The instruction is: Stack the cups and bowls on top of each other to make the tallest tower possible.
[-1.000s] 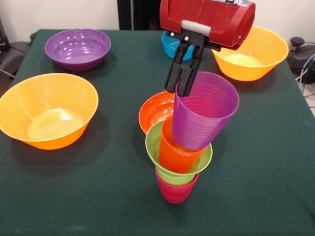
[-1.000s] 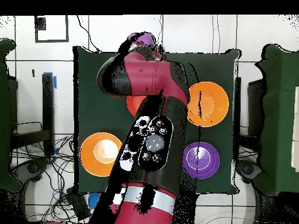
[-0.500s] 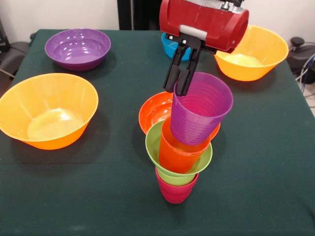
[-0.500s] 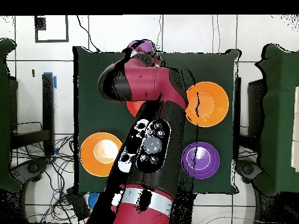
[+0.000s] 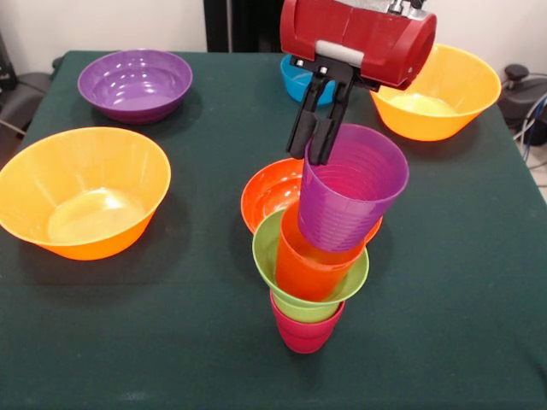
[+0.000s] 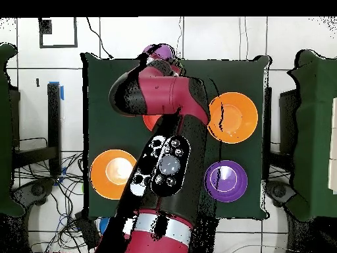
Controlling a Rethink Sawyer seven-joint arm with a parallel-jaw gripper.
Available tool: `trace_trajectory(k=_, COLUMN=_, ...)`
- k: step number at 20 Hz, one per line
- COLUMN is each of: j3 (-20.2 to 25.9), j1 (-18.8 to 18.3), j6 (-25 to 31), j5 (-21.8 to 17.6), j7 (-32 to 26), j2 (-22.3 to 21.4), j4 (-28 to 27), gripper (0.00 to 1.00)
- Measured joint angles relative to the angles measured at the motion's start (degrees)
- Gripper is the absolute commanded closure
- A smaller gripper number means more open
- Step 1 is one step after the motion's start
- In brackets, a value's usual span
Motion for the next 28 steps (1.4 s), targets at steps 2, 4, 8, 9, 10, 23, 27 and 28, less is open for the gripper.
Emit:
trace_trajectory(k=2, j3=-0.16, j1=0.04, j6=0.00, j5=0.01, j7=0.00, j2=0.03, j4=0.00, gripper=1.00)
trace_trajectory(k=4, j3=-0.26, j1=0.04, j6=0.00, j5=0.01, j7=0.00, j2=0.06, j4=-0.01, gripper=1.00)
trace_trajectory(k=8, j3=-0.65, j1=0.04, j6=-0.08, j5=0.01, j7=0.00, j2=0.36, j4=-0.01, gripper=1.00)
trace_trajectory(k=9, j3=-0.70, j1=0.04, j6=-0.14, j5=0.01, j7=0.00, j2=0.40, j4=-0.01, gripper=1.00)
trace_trajectory(k=10, j3=-0.73, j1=0.04, j6=-0.17, j5=0.01, j7=0.00, j2=0.41, j4=-0.01, gripper=1.00)
trace_trajectory(k=23, j3=-1.46, j1=0.04, j6=-2.27, j5=0.26, j7=0.00, j2=0.56, j4=-0.02, gripper=1.00)
trace_trajectory(k=27, j3=-1.77, j1=0.09, j6=-2.35, j5=0.74, j7=0.00, j2=0.69, j4=-0.03, gripper=1.00)
trace_trajectory(k=28, j3=-1.86, j1=0.12, j6=-2.34, j5=0.83, j7=0.00, j2=0.70, j4=-0.02, gripper=1.00)
